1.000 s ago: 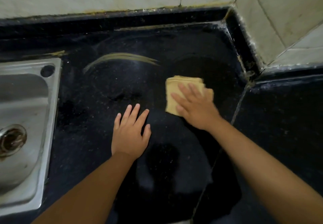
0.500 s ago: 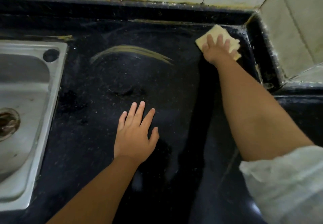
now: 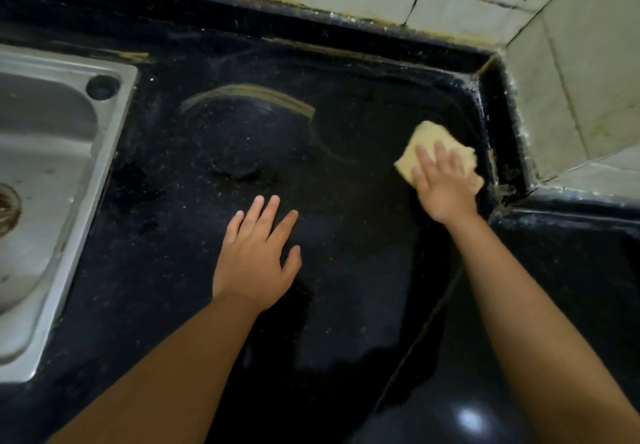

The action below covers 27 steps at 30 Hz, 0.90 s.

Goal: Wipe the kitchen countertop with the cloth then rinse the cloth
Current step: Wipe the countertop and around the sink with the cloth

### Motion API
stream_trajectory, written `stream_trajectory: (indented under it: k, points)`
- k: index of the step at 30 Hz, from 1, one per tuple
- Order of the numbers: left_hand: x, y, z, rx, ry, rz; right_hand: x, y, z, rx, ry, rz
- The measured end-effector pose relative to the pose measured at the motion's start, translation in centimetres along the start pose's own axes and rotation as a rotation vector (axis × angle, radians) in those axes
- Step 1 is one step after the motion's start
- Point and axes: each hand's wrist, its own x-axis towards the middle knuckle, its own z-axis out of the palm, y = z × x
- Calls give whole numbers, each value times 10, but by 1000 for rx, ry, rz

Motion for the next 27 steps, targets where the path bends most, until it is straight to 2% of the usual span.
stream_trajectory:
  k: [5,10,14,20,23,27]
  points:
    - [-10,7,2,-13,-5,6,50,12,-29,101,10,256]
    - [-4,6,4,-46,-2,4,100,-16,-52,134,16,322]
    - [-5,1,7,-48,4,-7,114,-59,-47,81,-20,123]
    - [-1,0,7,-48,23,-36,60,-118,-8,-111,-74,-366]
    - [5,3,3,-49,-2,-54,2,-108,13,-135,-44,-484]
    - [2,8,-2,-50,-79,-36,-73,-54,34,-165,-68,-497]
